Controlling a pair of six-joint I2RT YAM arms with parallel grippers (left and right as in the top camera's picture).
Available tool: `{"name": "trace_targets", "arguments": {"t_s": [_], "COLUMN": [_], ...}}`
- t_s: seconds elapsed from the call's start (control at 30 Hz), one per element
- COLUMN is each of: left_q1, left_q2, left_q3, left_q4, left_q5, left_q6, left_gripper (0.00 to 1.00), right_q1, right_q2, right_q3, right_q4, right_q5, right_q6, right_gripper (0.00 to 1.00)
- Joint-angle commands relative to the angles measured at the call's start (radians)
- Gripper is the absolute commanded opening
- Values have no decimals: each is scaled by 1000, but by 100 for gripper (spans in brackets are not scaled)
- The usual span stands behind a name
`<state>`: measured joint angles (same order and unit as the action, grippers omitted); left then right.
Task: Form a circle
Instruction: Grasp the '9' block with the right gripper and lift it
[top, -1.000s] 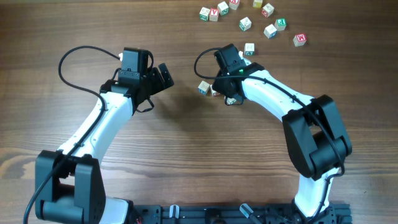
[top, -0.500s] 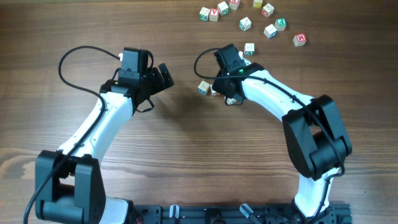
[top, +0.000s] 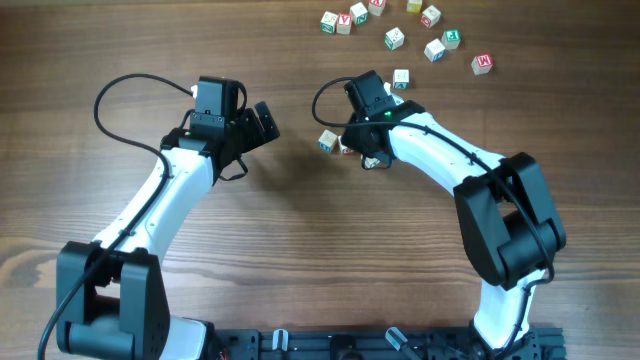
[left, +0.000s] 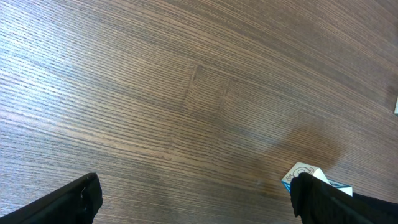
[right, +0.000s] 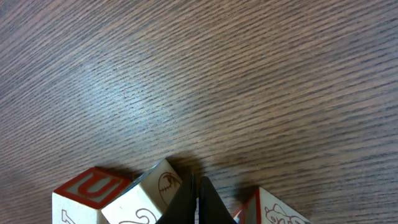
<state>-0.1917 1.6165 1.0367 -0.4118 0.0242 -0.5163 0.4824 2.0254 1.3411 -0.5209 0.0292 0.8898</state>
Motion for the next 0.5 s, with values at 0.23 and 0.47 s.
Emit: {"name": "trace_targets", "arguments": {"t_s": [0.23,0.47], "left_q1": [0,0], "left_q2": [-19,-19], "left_q3": [-3,-3], "left_q4": [2,2], "left_q5": [0,0], "left_q6": [15,15], "left_gripper": [100,100], "right_q1": [-3,-103], "right_q2": [11,-59], "right_q3": [-3,3], "right_q4": [-9,-58], "right_q5": [42,56], "right_q6": [12,88], "right_gripper": [5,32]}}
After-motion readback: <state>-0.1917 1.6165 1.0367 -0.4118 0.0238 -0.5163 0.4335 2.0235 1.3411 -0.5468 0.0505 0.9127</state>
